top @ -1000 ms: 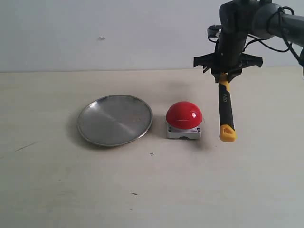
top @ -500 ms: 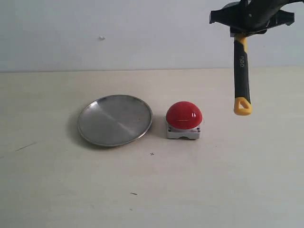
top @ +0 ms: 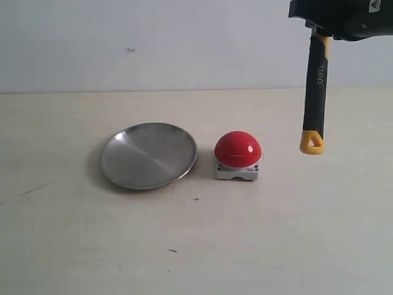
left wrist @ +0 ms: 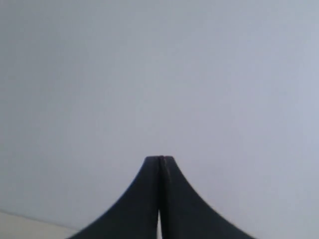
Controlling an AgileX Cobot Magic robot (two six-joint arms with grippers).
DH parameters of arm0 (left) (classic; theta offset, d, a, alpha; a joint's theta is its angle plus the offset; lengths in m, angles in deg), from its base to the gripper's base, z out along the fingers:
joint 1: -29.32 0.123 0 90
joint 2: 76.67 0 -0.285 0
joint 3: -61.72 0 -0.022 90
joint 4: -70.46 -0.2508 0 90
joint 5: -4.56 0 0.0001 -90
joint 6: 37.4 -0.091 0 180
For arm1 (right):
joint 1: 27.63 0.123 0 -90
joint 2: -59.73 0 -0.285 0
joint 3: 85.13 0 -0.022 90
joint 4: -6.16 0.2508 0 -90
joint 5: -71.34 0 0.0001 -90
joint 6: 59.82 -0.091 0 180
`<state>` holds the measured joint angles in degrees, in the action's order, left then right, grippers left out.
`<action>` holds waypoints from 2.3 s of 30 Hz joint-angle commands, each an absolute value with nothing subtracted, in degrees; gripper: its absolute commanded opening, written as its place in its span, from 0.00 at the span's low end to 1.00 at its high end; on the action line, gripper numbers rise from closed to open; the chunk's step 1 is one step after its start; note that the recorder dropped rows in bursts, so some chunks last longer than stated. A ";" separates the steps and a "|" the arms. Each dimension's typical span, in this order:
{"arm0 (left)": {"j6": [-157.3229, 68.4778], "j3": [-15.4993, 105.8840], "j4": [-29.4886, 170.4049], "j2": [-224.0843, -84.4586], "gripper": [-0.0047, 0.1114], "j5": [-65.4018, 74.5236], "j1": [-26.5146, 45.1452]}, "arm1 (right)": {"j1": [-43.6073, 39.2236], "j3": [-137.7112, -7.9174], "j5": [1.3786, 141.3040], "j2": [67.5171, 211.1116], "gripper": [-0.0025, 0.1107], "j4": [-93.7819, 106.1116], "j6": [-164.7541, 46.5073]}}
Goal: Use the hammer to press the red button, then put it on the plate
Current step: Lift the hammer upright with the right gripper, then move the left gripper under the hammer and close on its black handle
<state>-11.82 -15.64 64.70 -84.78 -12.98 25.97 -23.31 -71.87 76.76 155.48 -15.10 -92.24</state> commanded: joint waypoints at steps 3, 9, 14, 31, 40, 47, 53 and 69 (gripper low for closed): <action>2.33 -15.45 63.23 -86.31 0.04 -24.10 25.95 | -22.27 -70.49 68.17 154.26 0.02 -16.22 -92.68; -4.34 -1.02 63.02 -106.90 0.04 -25.00 26.07 | -18.56 -70.49 67.79 154.26 0.02 -16.32 -92.42; 5.35 13.14 47.78 -129.95 0.04 -19.09 25.29 | -18.25 -70.49 68.92 154.26 0.02 -16.46 -92.42; 33.31 40.64 9.72 -186.16 0.65 -42.01 -0.72 | -18.25 -70.49 68.98 154.26 0.02 -16.33 -93.04; 33.92 53.46 13.12 -198.05 0.67 -40.16 -8.62 | -18.25 -70.49 68.98 154.26 0.02 -16.33 -95.78; 33.77 61.98 14.83 -203.11 0.67 -34.88 -9.80 | -18.25 -70.49 69.85 154.26 0.02 -16.24 -96.47; 34.42 65.60 14.83 -203.11 0.67 -30.88 -11.20 | -18.25 -70.49 69.98 154.26 0.02 -16.24 -97.32; 34.67 65.97 12.42 -203.11 0.60 -27.63 -13.65 | -15.32 -70.49 71.66 154.26 0.02 -16.83 -96.96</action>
<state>34.09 65.54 12.36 -203.40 -27.80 -13.52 -15.53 -70.12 74.50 155.46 -16.02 -97.61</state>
